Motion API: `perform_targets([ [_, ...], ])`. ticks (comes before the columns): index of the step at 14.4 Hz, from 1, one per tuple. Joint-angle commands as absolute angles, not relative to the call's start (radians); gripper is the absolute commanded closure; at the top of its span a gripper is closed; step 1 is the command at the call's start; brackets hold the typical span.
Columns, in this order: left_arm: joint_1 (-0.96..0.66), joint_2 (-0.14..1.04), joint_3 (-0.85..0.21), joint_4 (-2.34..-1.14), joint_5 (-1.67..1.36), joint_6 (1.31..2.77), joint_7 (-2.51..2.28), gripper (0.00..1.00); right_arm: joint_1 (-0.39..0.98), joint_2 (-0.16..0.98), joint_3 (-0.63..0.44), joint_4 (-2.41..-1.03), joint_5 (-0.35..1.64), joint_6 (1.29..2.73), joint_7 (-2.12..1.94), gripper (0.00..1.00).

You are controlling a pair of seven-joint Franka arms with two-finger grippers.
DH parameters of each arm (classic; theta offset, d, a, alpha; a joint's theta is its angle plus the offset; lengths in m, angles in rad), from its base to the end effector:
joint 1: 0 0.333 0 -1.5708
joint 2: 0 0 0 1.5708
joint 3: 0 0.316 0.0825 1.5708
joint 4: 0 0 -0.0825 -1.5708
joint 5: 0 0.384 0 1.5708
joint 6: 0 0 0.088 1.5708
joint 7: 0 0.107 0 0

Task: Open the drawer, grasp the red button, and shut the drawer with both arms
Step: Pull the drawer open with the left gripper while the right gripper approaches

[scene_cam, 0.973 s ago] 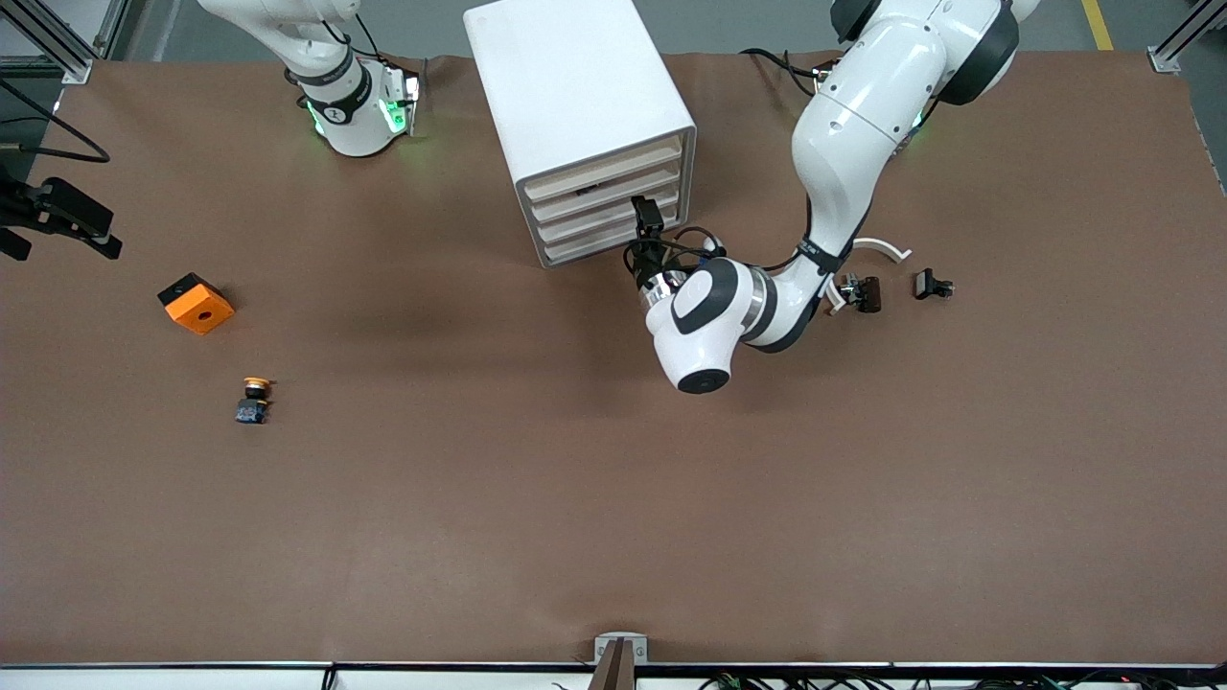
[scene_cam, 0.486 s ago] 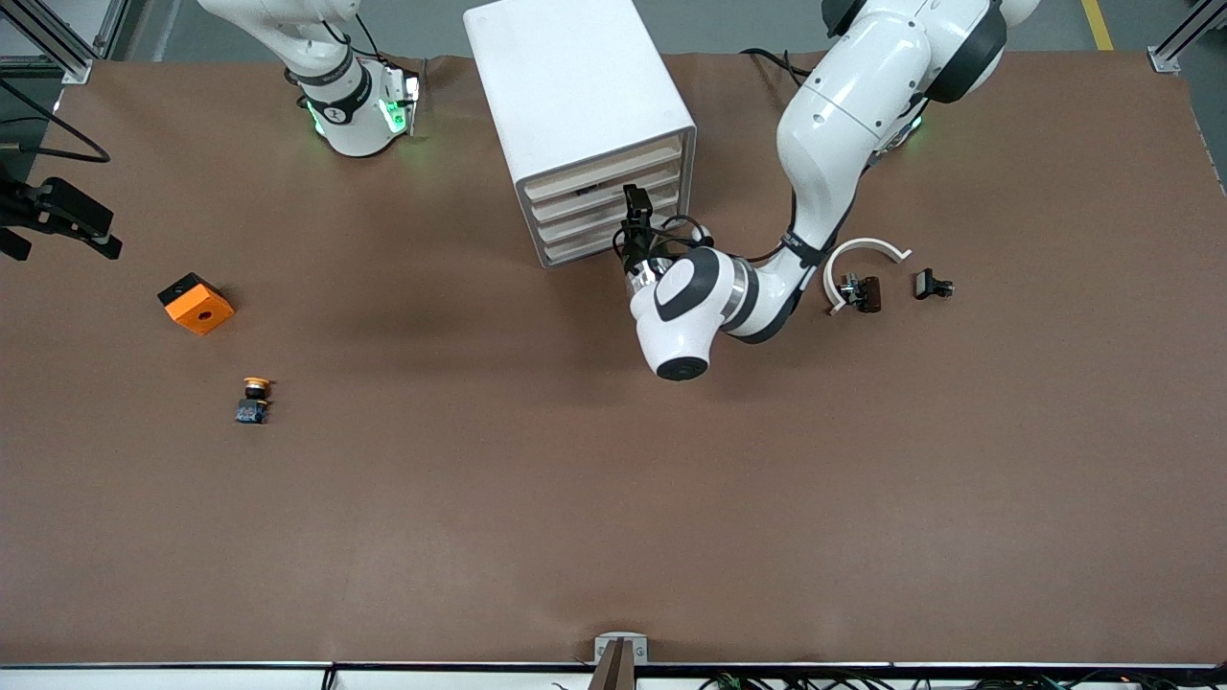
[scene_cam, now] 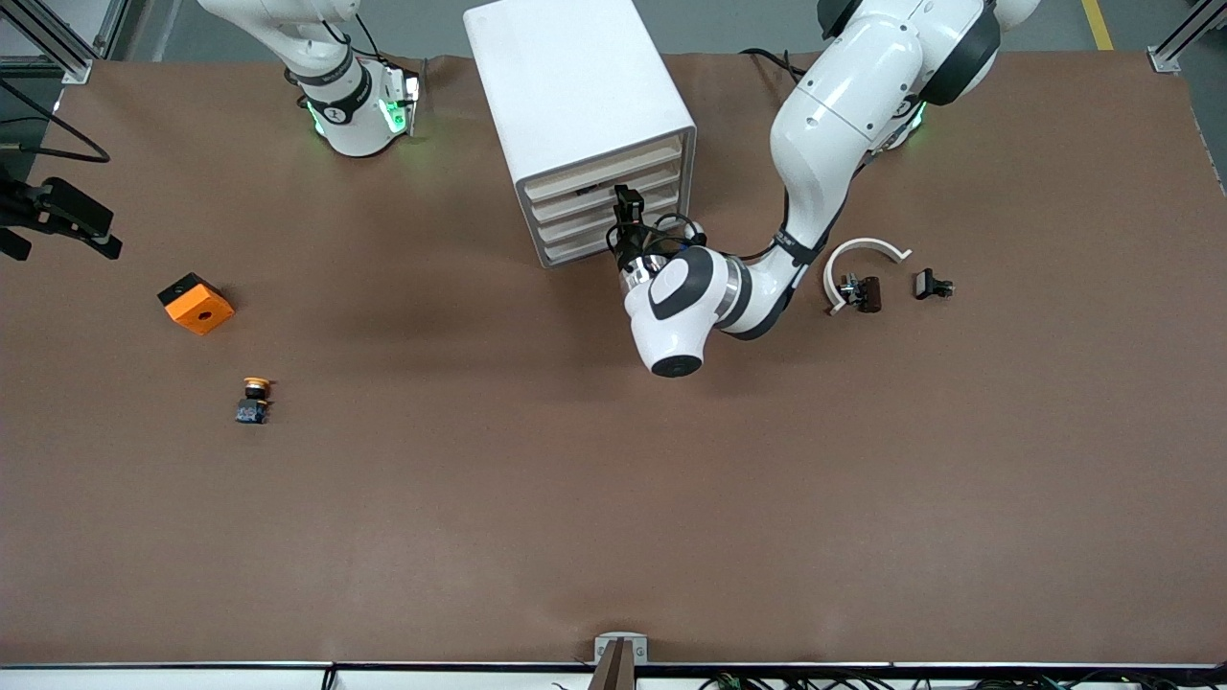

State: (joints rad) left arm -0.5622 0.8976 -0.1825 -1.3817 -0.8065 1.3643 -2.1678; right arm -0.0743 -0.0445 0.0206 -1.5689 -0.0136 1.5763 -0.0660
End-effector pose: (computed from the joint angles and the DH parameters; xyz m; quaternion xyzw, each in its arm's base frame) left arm 0.4290 -0.4855 0.1914 -0.5406 -0.5904 0.4940 0.3393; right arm 0.5407 -0.0302 0.6503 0.9996 0.0060 0.0255 0.0088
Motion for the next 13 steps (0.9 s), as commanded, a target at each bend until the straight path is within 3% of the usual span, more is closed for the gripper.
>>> perform_targets([
  [1,-0.574,0.907,-0.178,-1.367,-0.830,1.350,-2.192,0.61,-0.071,-0.061,0.020,-1.578,-0.014,1.575,-0.060,0.00],
  [4,-0.581,0.908,-0.178,-1.367,-0.830,1.350,-2.192,0.65,-0.071,-0.061,0.020,-1.578,-0.014,1.575,-0.060,0.00],
  [9,-0.580,0.920,-0.176,-1.364,-0.824,1.350,-2.197,0.97,-0.071,-0.061,0.020,-1.577,-0.014,1.577,-0.058,0.00],
  [13,-0.571,0.922,-0.166,-1.356,-0.822,1.356,-2.201,0.97,-0.071,-0.060,0.020,-1.568,-0.014,1.588,-0.057,0.00],
])
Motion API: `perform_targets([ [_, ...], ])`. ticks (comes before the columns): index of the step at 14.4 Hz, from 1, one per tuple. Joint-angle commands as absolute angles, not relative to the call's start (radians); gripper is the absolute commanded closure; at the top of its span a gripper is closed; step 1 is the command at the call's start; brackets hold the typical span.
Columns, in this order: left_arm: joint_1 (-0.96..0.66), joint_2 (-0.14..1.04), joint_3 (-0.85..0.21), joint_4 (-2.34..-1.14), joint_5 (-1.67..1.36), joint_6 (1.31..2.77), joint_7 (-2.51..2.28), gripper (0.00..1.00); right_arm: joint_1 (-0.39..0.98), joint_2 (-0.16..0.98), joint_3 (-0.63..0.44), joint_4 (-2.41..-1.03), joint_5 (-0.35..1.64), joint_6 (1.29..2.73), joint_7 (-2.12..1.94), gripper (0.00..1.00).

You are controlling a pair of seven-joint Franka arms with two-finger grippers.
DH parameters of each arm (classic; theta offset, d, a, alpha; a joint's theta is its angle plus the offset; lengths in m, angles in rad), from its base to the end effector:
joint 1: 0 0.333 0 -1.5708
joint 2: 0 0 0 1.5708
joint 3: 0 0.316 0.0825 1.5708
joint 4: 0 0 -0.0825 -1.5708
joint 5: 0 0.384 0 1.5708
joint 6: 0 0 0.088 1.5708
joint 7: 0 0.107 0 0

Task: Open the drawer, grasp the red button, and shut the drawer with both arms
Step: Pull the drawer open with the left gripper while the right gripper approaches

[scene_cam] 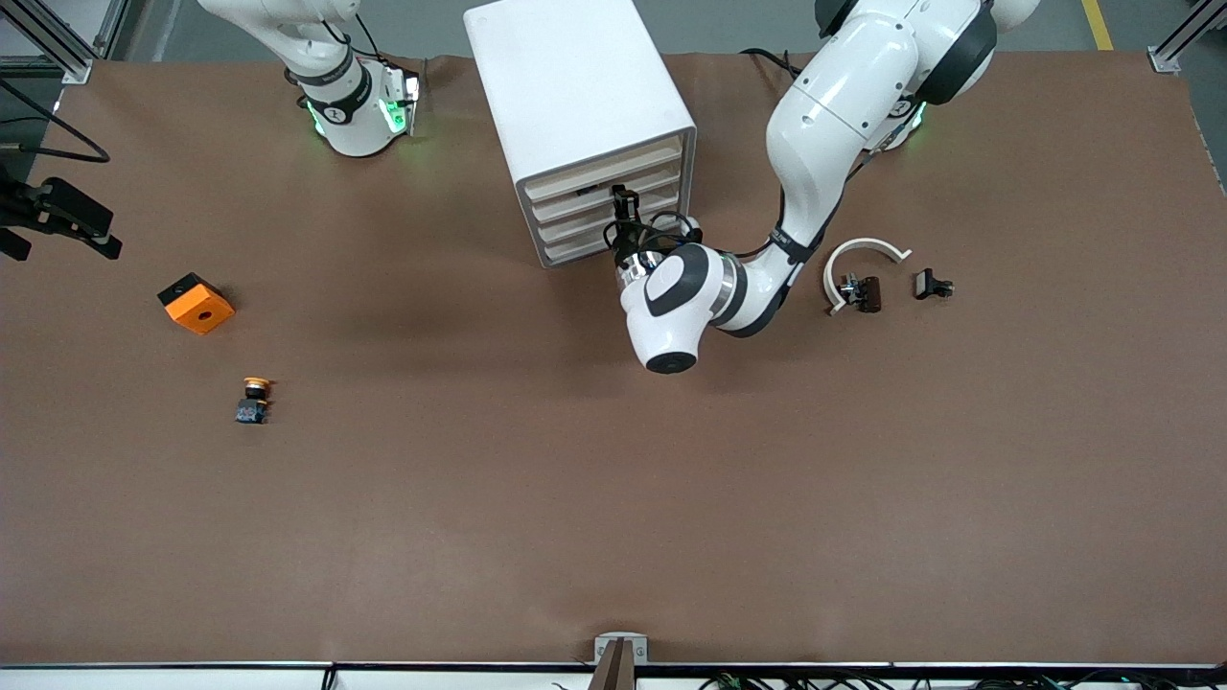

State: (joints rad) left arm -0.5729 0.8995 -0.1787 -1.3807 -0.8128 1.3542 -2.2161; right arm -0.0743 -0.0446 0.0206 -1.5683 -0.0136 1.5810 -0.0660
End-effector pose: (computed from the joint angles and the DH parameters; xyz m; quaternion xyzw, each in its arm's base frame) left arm 0.4240 -0.4888 0.1910 -0.5270 -0.5985 0.4866 0.3568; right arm 0.5412 -0.0302 0.6511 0.9995 0.0060 0.0282 0.0090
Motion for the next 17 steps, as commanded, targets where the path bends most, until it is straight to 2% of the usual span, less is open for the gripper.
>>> perform_targets([
  [1,-0.566,0.920,-0.158,-1.353,-0.822,1.358,-2.200,0.97,-0.071,-0.058,0.020,-1.554,-0.012,1.582,-0.057,0.00],
  [7,-0.555,0.920,-0.069,-1.287,-0.825,1.403,-2.191,0.97,-0.077,-0.057,0.017,-1.549,-0.011,1.585,-0.058,0.00],
  [16,-0.474,0.920,-0.067,-1.273,-0.825,1.482,-2.157,0.97,0.037,0.001,0.020,-1.549,-0.021,1.592,-0.032,0.00],
  [17,-0.468,0.919,-0.067,-1.273,-0.825,1.485,-2.155,0.93,0.041,0.012,0.020,-1.551,-0.018,1.594,-0.009,0.00],
])
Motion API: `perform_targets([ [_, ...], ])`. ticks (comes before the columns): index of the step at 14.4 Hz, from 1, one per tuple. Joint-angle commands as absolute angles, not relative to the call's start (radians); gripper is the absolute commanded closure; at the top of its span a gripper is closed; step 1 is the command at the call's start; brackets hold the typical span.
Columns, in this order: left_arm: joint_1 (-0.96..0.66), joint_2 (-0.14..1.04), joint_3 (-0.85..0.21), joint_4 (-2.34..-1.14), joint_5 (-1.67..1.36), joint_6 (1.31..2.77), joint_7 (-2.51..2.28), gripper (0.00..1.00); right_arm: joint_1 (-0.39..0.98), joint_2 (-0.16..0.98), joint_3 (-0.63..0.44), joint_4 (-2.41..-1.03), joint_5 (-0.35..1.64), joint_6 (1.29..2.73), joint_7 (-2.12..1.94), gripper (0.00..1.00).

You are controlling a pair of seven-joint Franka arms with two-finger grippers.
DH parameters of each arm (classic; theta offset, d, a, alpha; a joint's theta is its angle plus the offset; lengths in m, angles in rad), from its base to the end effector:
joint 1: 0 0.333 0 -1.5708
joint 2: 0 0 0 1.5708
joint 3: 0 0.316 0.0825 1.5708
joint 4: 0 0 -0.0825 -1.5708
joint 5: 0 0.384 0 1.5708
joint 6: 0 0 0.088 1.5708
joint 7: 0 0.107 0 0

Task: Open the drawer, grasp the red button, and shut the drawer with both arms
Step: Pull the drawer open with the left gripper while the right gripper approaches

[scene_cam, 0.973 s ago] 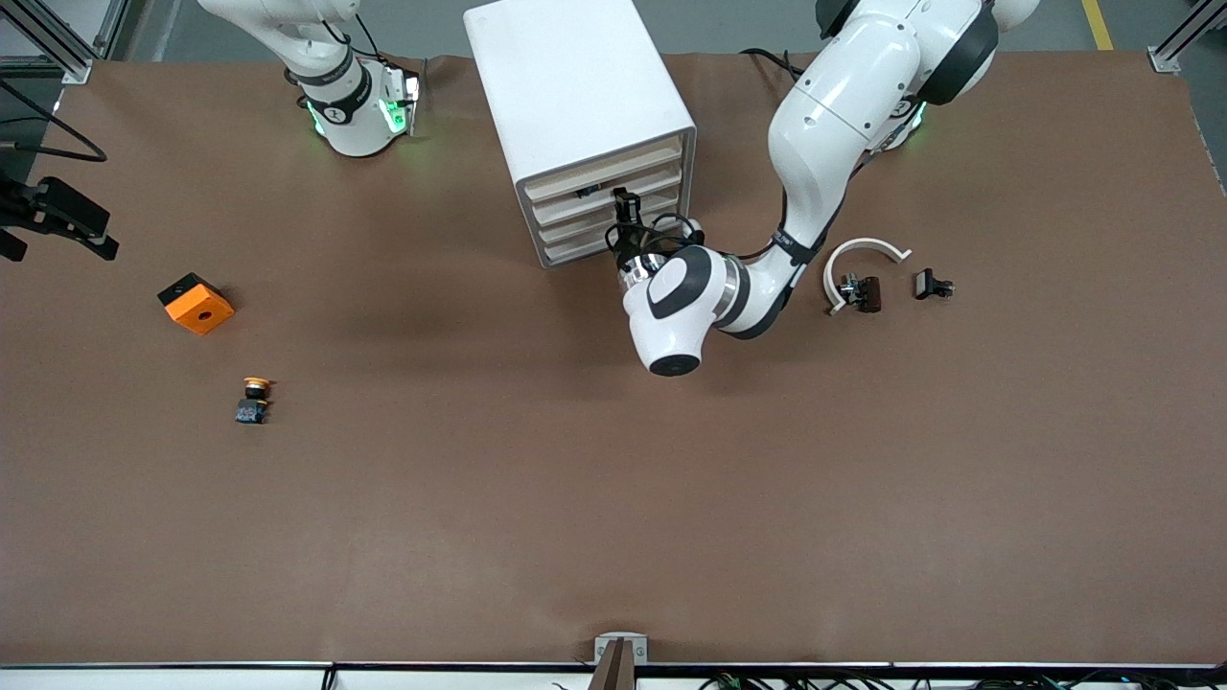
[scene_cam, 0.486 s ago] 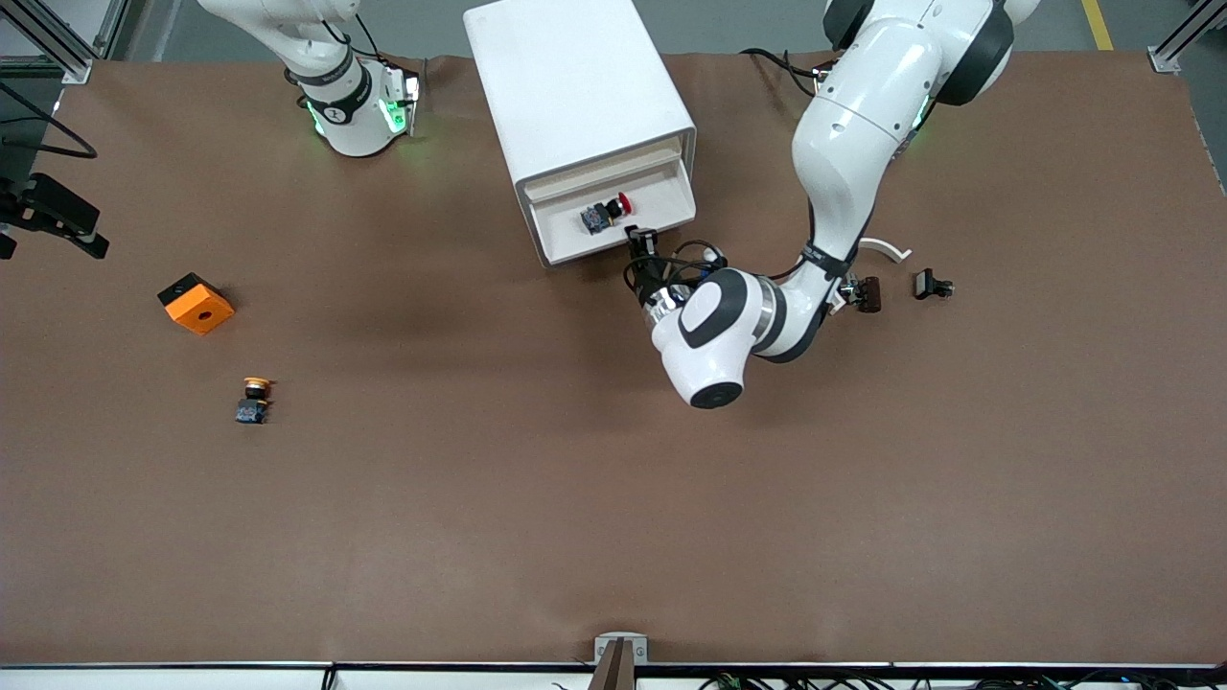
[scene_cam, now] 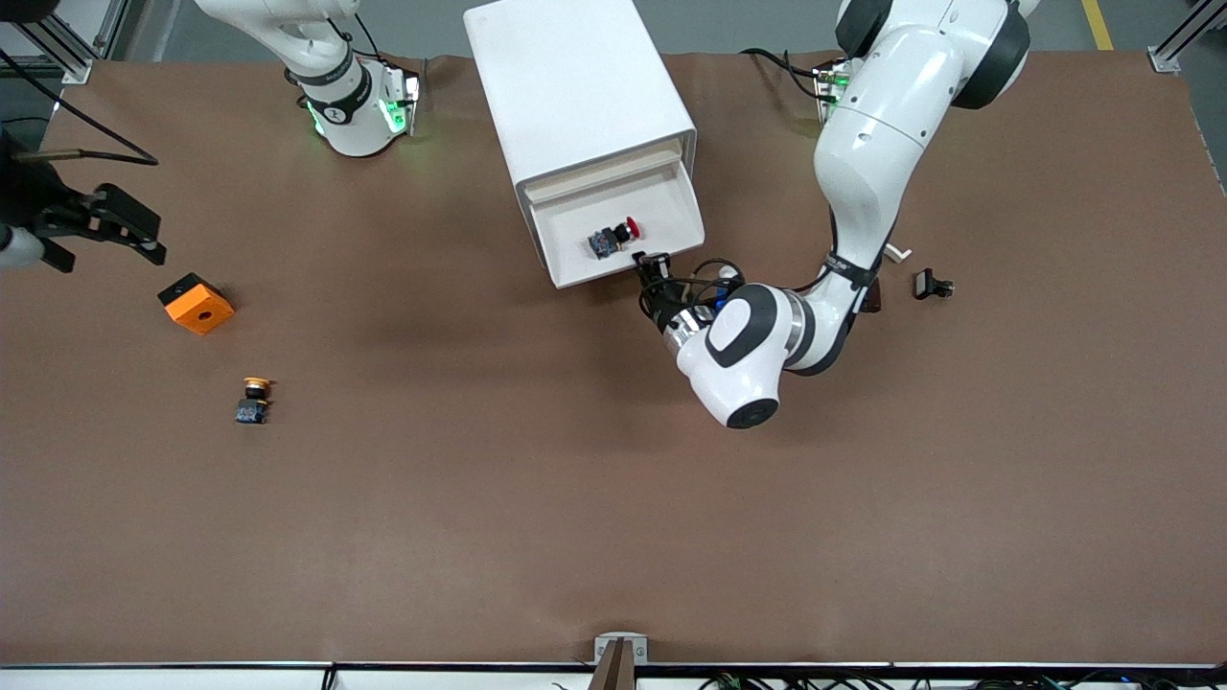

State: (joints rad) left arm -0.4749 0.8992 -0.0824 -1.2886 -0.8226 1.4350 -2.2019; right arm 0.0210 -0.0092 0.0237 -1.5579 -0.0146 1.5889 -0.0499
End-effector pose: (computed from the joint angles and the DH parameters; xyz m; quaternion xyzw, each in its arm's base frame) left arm 0.5342 -0.4197 0.2096 -0.4994 -0.6803 0.4764 0.2466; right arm 0.5534 0.0233 0.6373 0.9987 0.0473 0.0201 0.0075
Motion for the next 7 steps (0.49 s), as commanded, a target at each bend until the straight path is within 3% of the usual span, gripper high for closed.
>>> perform_targets([
  [1,-0.463,0.916,-0.067,-1.273,-0.825,1.486,-2.149,0.85,0.054,0.021,0.020,-1.551,-0.014,1.588,0.015,0.00],
  [2,-0.457,0.914,-0.069,-1.273,-0.825,1.486,-2.142,0.57,0.080,0.028,0.020,-1.552,-0.009,1.579,0.040,0.00],
  [3,-0.453,0.911,-0.069,-1.273,-0.825,1.485,-2.141,0.22,0.130,0.029,0.020,-1.557,-0.009,1.574,0.116,0.00],
  [4,-0.449,0.908,-0.069,-1.273,-0.825,1.485,-2.141,0.00,0.182,0.032,0.020,-1.555,-0.011,1.571,0.224,0.00],
  [7,-0.437,0.897,-0.071,-1.244,-0.824,1.476,-2.141,0.00,0.351,0.060,0.020,-1.557,-0.014,1.571,0.574,0.00],
])
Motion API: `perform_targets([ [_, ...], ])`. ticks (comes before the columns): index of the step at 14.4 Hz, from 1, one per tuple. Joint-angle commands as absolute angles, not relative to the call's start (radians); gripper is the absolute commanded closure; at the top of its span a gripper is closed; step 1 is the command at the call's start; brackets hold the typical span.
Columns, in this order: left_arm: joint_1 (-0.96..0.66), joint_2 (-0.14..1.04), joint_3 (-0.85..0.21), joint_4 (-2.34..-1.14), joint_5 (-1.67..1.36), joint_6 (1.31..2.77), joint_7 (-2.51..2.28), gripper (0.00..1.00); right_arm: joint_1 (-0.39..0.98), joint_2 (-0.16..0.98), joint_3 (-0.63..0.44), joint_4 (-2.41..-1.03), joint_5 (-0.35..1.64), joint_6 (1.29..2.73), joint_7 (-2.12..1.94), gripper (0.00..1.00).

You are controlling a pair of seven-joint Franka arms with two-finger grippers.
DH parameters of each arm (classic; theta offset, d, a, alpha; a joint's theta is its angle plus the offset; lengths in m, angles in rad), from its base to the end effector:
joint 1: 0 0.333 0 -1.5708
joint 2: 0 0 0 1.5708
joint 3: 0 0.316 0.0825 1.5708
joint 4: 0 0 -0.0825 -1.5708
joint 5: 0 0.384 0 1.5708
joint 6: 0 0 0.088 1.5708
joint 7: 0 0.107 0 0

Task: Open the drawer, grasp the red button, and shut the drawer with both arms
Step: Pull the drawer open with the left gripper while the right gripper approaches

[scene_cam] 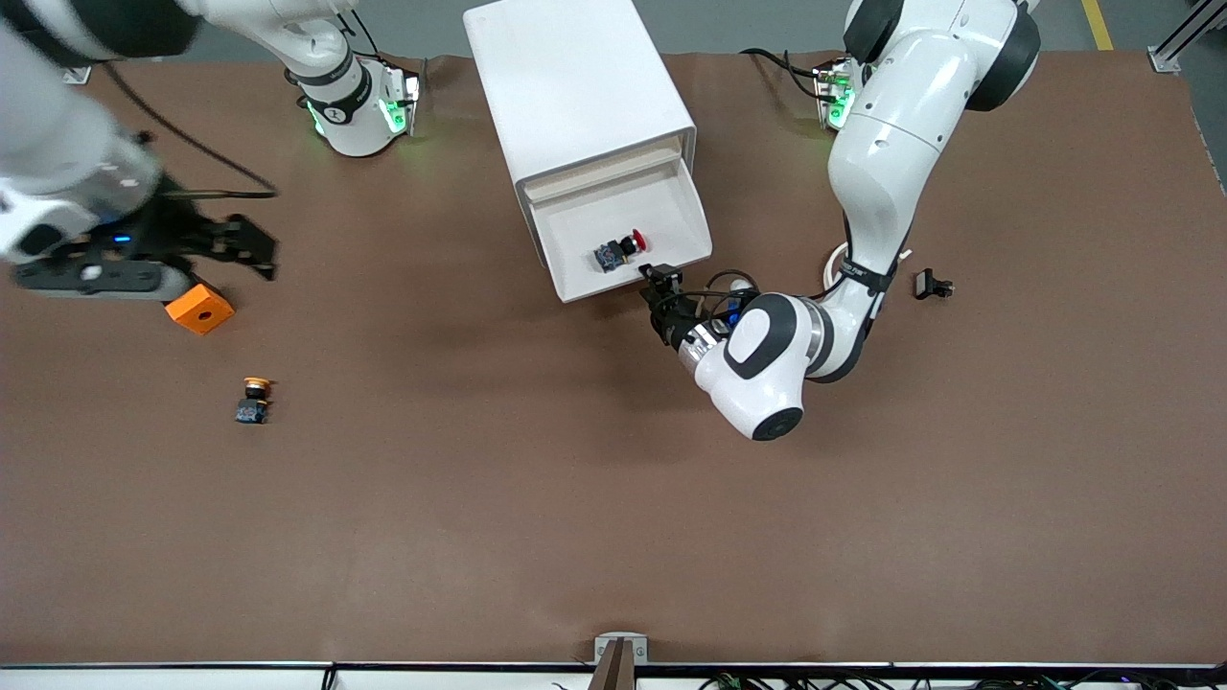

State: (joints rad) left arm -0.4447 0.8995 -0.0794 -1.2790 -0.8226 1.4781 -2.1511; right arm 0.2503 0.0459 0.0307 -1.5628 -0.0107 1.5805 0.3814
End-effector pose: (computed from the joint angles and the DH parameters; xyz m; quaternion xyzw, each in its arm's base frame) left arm 0.5556 -0.4036 0.2115 -0.5062 -0.6875 0.4784 0.2056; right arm 0.5468 0.1562 0.6033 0.9986 -0.0501 -0.0118 0.0090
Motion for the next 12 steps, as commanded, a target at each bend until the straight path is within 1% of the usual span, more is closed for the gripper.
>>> perform_targets([
  [1,-0.424,0.891,-0.072,-1.243,-0.816,1.473,-2.140,0.00,0.409,0.075,0.020,-1.555,-0.014,1.577,0.692,0.00],
  [3,-0.387,0.884,-0.068,-1.217,-0.810,1.473,-2.103,0.00,0.500,0.115,0.020,-1.551,-0.006,1.588,0.910,0.00],
  [7,-0.313,0.850,-0.058,-1.184,-0.787,1.491,-1.897,0.00,0.603,0.195,0.020,-1.549,0.009,1.663,1.237,0.00],
  [11,-0.311,0.812,0.056,-1.184,-0.787,1.503,-1.702,0.00,0.708,0.300,0.020,-1.551,0.012,1.817,1.556,0.00],
  [12,-0.313,0.804,0.087,-1.183,-0.787,1.532,-1.624,0.00,0.715,0.319,0.020,-1.549,0.014,1.845,1.596,0.00],
])
